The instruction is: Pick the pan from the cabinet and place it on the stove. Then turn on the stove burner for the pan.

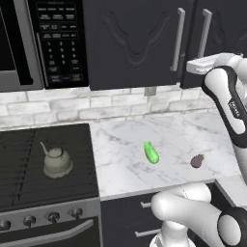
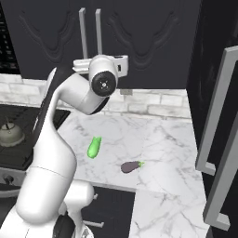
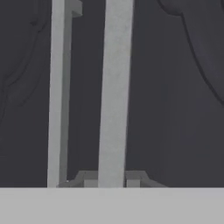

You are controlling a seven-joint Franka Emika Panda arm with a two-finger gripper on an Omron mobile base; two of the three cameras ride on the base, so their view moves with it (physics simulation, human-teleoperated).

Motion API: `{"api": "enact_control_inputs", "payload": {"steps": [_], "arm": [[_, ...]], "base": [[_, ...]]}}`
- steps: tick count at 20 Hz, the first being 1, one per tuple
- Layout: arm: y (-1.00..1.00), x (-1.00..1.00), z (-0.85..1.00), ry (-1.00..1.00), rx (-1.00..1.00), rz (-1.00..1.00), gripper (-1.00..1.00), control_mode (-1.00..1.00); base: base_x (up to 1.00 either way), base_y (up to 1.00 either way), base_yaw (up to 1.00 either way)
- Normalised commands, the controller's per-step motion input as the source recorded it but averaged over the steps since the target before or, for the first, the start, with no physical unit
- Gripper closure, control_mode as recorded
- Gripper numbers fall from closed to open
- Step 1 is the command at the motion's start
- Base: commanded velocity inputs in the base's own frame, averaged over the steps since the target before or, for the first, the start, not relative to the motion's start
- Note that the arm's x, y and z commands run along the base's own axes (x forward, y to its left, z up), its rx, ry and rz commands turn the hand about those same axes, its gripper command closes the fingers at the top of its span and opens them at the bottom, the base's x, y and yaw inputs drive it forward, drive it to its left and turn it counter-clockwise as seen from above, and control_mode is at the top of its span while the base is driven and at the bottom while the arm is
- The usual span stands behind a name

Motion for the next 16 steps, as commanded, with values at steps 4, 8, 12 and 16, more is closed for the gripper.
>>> {"api": "enact_control_inputs", "payload": {"steps": [4,8,12,16], "arm": [[-0.27,-0.52,0.00,0.00,0.00,0.04,1.00,-1.00],[-0.36,-0.38,0.00,0.00,0.00,0.00,1.00,-1.00],[-0.43,-0.26,0.00,0.01,0.00,0.00,1.00,-1.00],[-0.44,-0.21,0.00,0.01,0.00,0.00,1.00,-1.00]], "base": [[0.00,0.00,0.00],[0.00,0.00,0.00],[0.00,0.00,0.00],[0.00,0.00,0.00]]}}
